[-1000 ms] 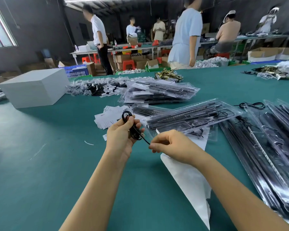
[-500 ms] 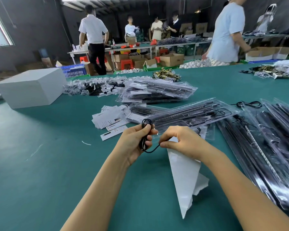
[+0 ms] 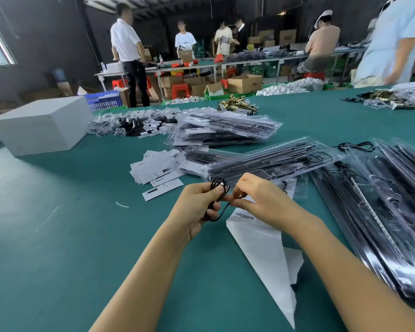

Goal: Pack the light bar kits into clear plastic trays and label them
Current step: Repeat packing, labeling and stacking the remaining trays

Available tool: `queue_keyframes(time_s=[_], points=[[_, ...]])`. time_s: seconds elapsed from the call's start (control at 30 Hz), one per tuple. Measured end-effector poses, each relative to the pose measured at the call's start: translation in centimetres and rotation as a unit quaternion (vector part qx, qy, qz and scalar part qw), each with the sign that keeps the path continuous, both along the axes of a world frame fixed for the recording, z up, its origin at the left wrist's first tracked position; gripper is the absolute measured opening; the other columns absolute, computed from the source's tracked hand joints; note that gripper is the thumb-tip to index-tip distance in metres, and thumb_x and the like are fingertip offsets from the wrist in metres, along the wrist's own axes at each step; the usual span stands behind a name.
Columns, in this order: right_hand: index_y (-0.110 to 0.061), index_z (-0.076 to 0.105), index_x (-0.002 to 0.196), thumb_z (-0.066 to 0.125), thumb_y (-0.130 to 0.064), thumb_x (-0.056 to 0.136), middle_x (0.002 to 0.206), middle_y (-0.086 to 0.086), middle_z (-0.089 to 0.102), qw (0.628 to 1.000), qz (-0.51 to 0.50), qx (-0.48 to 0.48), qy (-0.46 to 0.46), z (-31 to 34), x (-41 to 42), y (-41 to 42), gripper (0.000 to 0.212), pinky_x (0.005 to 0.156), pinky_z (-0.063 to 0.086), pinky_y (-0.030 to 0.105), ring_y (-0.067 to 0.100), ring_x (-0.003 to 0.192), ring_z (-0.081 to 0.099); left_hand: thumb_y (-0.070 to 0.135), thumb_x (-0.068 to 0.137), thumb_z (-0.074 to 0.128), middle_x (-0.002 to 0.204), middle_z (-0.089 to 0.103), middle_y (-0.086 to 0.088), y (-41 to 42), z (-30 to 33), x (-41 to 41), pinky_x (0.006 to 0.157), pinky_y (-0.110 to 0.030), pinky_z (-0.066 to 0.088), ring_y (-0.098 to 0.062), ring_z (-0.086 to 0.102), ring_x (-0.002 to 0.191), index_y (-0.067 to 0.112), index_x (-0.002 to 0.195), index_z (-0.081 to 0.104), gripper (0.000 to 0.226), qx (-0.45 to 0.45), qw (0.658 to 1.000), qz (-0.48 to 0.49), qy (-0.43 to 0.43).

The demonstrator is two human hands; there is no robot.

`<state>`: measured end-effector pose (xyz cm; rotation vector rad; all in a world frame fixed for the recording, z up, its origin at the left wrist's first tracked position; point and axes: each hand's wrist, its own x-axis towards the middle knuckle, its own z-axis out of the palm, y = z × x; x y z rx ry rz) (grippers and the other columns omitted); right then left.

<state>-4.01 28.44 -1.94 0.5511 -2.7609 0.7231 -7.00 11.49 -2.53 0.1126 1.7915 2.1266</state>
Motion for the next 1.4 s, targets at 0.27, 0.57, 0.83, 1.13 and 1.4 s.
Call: queue_keyframes(time_s=[0.27, 0.57, 0.83, 1.13, 1.4], points=[[-0.010, 0.063, 0.097, 0.060, -0.021, 0.093, 0.095, 0.001, 0.064, 0.999, -0.001, 0.011, 0.048, -0.3, -0.2, 0.4, 0.012, 0.081, 0.039, 0.033, 0.018, 0.095, 0.046, 0.011, 0.096, 0.058, 0.072, 0.069, -0.008, 0.4, -0.5, 0.2, 0.039, -0.015, 0.033, -0.007, 0.041, 0.043, 0.002, 0.087, 0.067, 0.016, -0.065, 0.996, 0.041, 0.049], [-0.008, 0.060, 0.096, 0.059, -0.018, 0.093, 0.092, 0.000, 0.062, 0.998, -0.015, -0.005, 0.067, -0.7, -0.3, 0.5, 0.010, 0.077, 0.042, 0.037, 0.020, 0.093, 0.045, 0.018, 0.097, 0.055, 0.066, 0.066, -0.004, 1.4, -0.6, 0.9, 0.039, -0.015, 0.031, -0.008, 0.038, 0.043, 0.000, 0.092, 0.066, 0.021, -0.160, 0.984, -0.014, 0.073], [-0.015, 0.062, 0.107, 0.059, -0.007, 0.092, 0.090, -0.005, 0.061, 0.998, -0.015, -0.041, 0.043, -0.9, -0.6, 0.7, 0.017, 0.076, 0.041, 0.029, 0.010, 0.090, 0.042, 0.022, 0.100, 0.048, 0.063, 0.054, -0.004, 1.9, -0.7, 1.2, 0.051, -0.022, 0.036, -0.017, 0.042, 0.052, -0.006, 0.095, 0.063, 0.033, -0.272, 0.957, 0.005, 0.101], [-0.014, 0.064, 0.116, 0.054, 0.007, 0.085, 0.109, -0.001, 0.063, 0.997, 0.014, -0.070, 0.019, 0.8, -0.1, 0.9, 0.039, 0.074, 0.040, 0.009, -0.005, 0.080, 0.052, 0.023, 0.100, 0.045, 0.065, 0.050, -0.003, 1.6, 0.1, 1.1, 0.055, -0.028, 0.033, -0.017, 0.039, 0.051, 0.011, 0.072, 0.049, 0.030, -0.363, 0.911, -0.015, 0.196], [-0.012, 0.056, 0.132, 0.068, -0.002, 0.083, 0.125, 0.002, 0.063, 0.995, 0.089, -0.054, 0.003, 0.5, 0.1, -0.8, 0.052, 0.094, 0.036, 0.008, 0.011, 0.114, 0.055, 0.022, 0.100, 0.041, 0.065, 0.052, 0.001, 1.6, 0.0, 0.9, 0.047, -0.022, 0.033, -0.011, 0.043, 0.052, 0.014, 0.071, 0.049, 0.031, -0.388, 0.893, -0.019, 0.227]])
